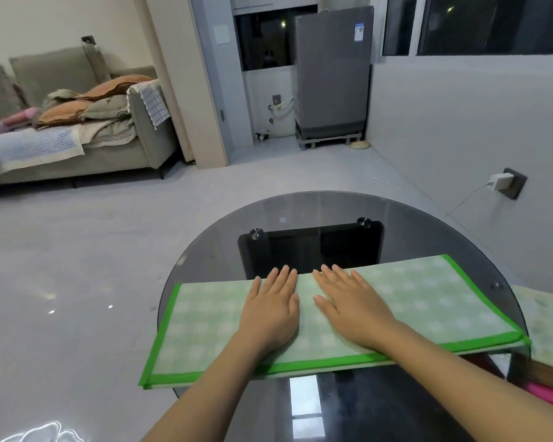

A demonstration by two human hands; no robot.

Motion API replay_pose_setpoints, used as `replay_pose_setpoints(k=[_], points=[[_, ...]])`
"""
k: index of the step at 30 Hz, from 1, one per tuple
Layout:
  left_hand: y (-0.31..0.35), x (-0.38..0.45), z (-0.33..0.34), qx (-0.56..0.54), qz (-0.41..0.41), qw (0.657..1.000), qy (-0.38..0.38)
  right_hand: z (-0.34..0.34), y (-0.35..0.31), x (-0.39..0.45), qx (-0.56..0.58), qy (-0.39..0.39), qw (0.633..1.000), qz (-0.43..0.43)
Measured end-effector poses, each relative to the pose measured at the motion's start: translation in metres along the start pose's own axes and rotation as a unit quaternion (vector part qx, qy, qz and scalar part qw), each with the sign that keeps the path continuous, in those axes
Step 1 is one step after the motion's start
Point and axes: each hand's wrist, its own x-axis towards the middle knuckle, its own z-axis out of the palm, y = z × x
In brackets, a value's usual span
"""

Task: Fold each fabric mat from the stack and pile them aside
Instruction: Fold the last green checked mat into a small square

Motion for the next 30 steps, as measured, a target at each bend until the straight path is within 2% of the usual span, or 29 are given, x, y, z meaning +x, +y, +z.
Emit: replay_pose_setpoints(k=[10, 16, 20, 24, 27, 30], points=[[-0.094, -0.036, -0.019, 0.014, -0.114, 0.993, 0.004, -0.001, -0.002, -0.003, -0.015, 0.002, 1.000, 0.005], [-0.101, -0.041, -0.027, 0.028, -0.143, 0.989, -0.002, -0.003, -0.007, -0.004, -0.017, -0.005, 1.000, 0.010], [-0.106, -0.037, -0.043, 0.043, -0.179, 0.982, 0.035, -0.006, -0.018, -0.003, 0.028, 0.011, 1.000, -0.011], [-0.109, -0.032, -0.054, 0.008, -0.192, 0.979, 0.064, -0.002, -0.042, -0.009, 0.114, -0.010, 0.990, -0.086], [-0.105, -0.032, -0.059, -0.021, -0.198, 0.974, 0.109, -0.001, -0.050, -0.012, 0.110, -0.038, 0.989, -0.091], [-0.103, -0.035, -0.059, -0.150, -0.215, 0.955, 0.136, 0.001, -0.052, -0.013, 0.073, -0.051, 0.992, -0.087]])
